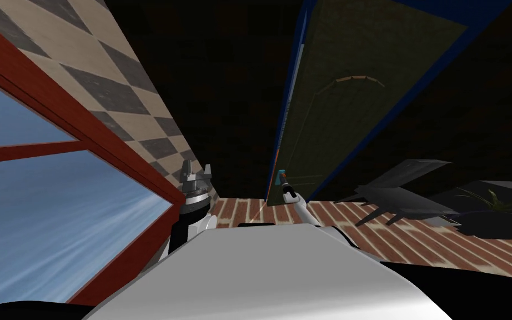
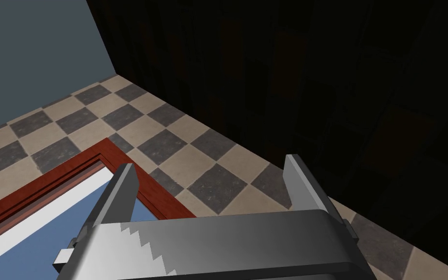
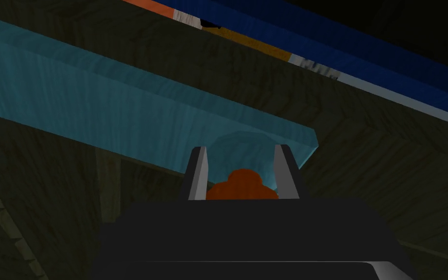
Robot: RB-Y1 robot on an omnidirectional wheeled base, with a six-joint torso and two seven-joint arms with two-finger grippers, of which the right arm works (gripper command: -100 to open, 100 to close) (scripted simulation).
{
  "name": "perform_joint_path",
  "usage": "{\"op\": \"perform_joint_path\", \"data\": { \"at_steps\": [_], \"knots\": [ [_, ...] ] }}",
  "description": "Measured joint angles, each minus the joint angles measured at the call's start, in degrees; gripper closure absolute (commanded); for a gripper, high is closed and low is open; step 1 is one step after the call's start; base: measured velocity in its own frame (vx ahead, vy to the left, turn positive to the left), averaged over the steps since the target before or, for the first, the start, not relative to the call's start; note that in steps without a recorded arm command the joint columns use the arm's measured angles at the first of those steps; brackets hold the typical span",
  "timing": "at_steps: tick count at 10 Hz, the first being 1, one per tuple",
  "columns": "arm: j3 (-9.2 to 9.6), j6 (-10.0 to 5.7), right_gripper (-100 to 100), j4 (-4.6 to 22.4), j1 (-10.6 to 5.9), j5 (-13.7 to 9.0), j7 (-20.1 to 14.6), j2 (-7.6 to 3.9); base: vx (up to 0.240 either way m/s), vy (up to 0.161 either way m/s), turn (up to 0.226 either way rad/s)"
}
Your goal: Pull the door open
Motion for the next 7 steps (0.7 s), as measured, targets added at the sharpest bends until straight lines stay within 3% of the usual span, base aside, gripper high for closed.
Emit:
{"op": "perform_joint_path", "data": {
  "at_steps": [2, 5, 6, 7],
  "knots": [
    [-0.02, 0.71, 100, -1.19, 0.46, -1.63, -2.56, -0.34, -0.066, -0.057, 0.126],
    [0.39, -0.88, 100, 0.31, -0.03, -3.98, -7.37, -1.09, -0.062, -0.042, 0.107],
    [0.26, -1.3, 100, 1.02, -0.46, -4.4, -8.45, -0.72, -0.061, -0.033, 0.092],
    [-0.14, -0.71, 100, -0.41, 0.13, -5.09, -9.38, -0.22, -0.054, -0.029, 0.058]
  ]
}}
